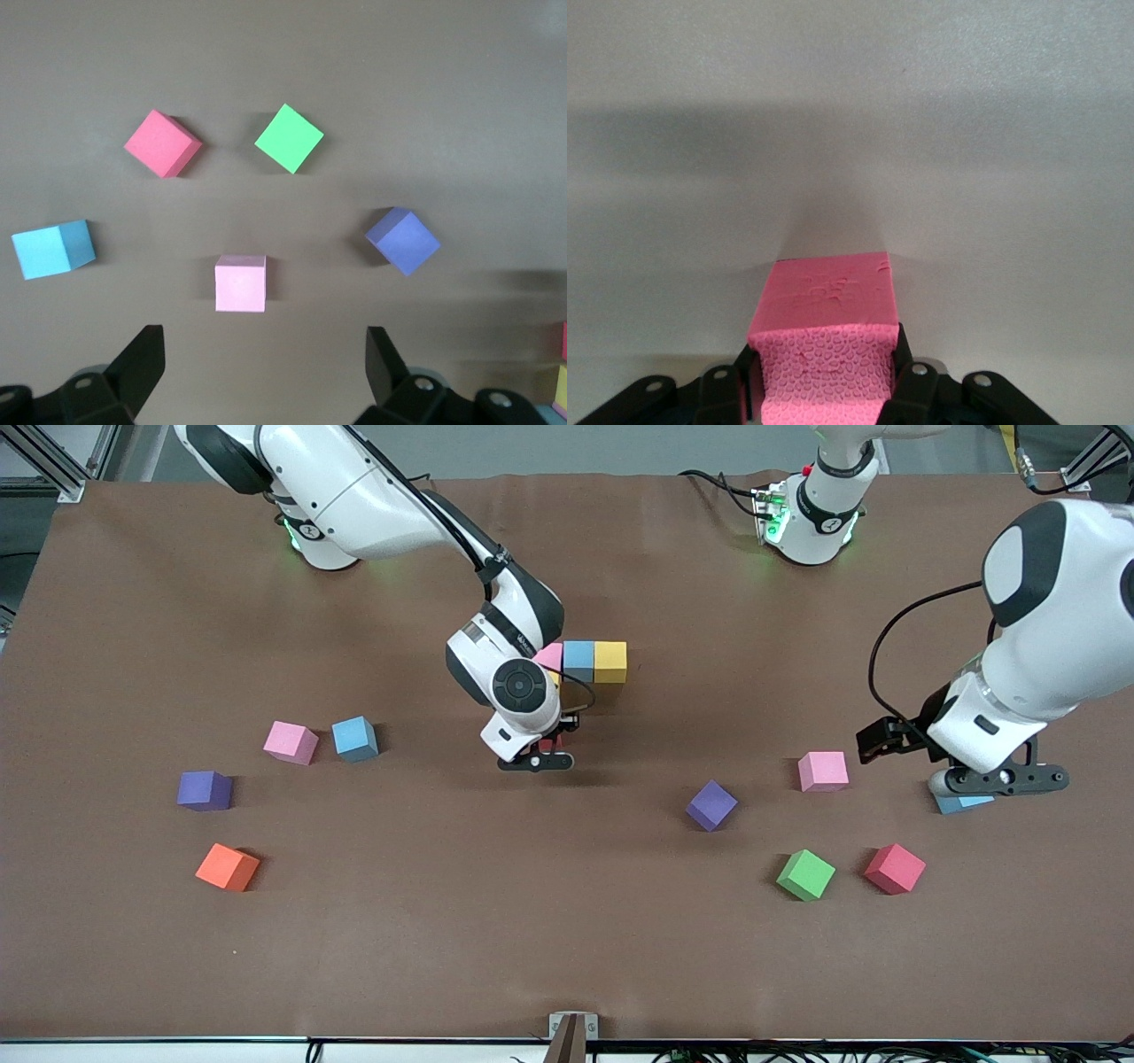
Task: Arrange 11 blocks into digit 3
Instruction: 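Lower the pink cube below yellow while the left gripper reaches the purple cube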
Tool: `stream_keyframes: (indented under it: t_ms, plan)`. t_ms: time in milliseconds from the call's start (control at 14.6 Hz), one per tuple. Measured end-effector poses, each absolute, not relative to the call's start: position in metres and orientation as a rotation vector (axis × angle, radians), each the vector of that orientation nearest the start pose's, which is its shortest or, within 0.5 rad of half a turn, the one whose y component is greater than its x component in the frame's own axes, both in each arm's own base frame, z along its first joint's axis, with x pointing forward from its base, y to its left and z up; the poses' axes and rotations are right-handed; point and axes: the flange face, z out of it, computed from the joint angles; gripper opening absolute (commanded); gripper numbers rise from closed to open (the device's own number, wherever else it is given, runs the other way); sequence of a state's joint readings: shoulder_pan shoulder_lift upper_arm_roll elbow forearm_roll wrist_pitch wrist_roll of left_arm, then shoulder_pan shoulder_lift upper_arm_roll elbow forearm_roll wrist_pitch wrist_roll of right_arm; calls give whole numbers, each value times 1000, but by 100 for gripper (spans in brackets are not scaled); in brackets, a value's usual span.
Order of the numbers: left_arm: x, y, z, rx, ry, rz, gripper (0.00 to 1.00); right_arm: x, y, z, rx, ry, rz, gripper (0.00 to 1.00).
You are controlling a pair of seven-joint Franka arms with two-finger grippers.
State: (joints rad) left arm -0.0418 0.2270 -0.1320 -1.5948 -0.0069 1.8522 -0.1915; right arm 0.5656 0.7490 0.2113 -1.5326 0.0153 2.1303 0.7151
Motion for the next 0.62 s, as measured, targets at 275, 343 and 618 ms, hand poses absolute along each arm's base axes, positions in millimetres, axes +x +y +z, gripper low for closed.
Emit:
stream_keyframes:
  t_ms: [275,343,618]
  plan:
    - [635,-105,485,-3187,-39,-37,100,506,471,210,-3103,-16,327,45]
    - [635,-105,485,-3187,-39,-35,100,505,471,210,-3104,-17,328,45]
    - [631,-104,487,-3182,-36,2,100,503,470,210,-3106,-19,331,46]
